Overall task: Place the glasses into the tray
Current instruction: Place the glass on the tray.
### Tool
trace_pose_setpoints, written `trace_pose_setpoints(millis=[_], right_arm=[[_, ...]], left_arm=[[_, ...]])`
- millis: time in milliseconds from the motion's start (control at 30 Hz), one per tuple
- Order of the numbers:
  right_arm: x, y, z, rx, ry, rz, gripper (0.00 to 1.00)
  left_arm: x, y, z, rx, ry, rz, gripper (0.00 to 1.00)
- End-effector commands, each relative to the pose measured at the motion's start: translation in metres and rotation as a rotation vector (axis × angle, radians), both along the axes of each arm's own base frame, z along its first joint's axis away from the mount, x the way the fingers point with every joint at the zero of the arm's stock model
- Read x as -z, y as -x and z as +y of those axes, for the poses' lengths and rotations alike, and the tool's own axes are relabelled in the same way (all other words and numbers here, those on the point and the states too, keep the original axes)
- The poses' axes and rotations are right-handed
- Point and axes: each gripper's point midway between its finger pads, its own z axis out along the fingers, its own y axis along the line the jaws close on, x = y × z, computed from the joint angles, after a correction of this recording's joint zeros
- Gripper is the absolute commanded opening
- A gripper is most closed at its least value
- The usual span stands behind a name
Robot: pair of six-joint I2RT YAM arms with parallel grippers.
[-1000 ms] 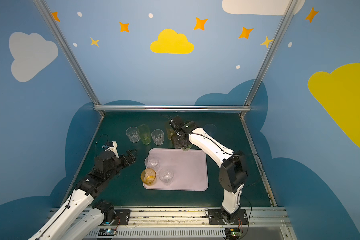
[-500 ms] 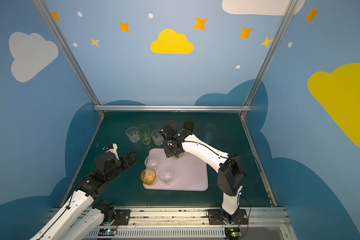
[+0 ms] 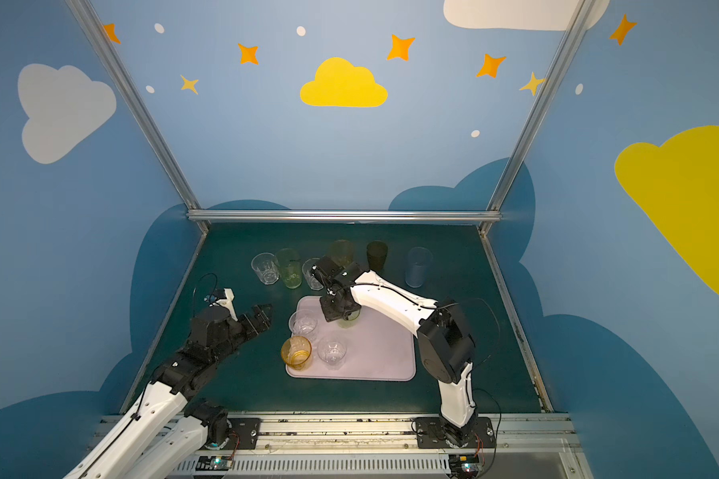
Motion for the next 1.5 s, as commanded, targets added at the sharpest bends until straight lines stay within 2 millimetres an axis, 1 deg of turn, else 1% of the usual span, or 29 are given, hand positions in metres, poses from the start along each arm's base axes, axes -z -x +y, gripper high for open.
trace_pose_setpoints(millis=[0,133,300,700,933,1067,1167,1333,1400,1467], right_arm=[[-0.004,-0.002,0.012,0.006,-0.033,0.003,0.0],[0.002,-0.002,0.016,0.011,-0.038,0.017,0.0],[0.007,-0.002,0.019,0.01,-0.028,0.021,0.0],[0.014,0.007,0.029,-0.007,-0.038,0.058,0.0],[0.019,0.014,0.031,-0.02,-0.02,0.069,0.0],[0.023,0.015,0.033,-0.023,-0.013,0.08,0.0],[0.024,0.014,0.033,-0.021,-0.004,0.081,0.03],[0.019,0.014,0.034,-0.019,-0.014,0.077,0.09],[0.017,0.014,0.035,-0.017,-0.018,0.072,0.13],[0.015,0.014,0.034,-0.01,-0.022,0.071,0.22]], left_arm=[[0.005,0.003,0.006,-0.023,-0.008,0.007,1.0],[0.003,0.005,0.007,-0.024,-0.013,-0.002,1.0],[0.005,0.003,0.009,-0.033,-0.015,-0.009,1.0],[0.008,0.003,0.01,-0.038,-0.022,0.002,1.0],[0.01,0.003,0.011,-0.04,-0.024,0.006,1.0],[0.01,0.004,0.011,-0.041,-0.026,0.008,1.0],[0.011,0.004,0.012,-0.043,-0.027,0.01,1.0],[0.01,0.005,0.011,-0.04,-0.025,0.011,1.0],[0.009,0.006,0.011,-0.037,-0.021,0.006,1.0],[0.008,0.007,0.011,-0.035,-0.02,0.001,1.0]])
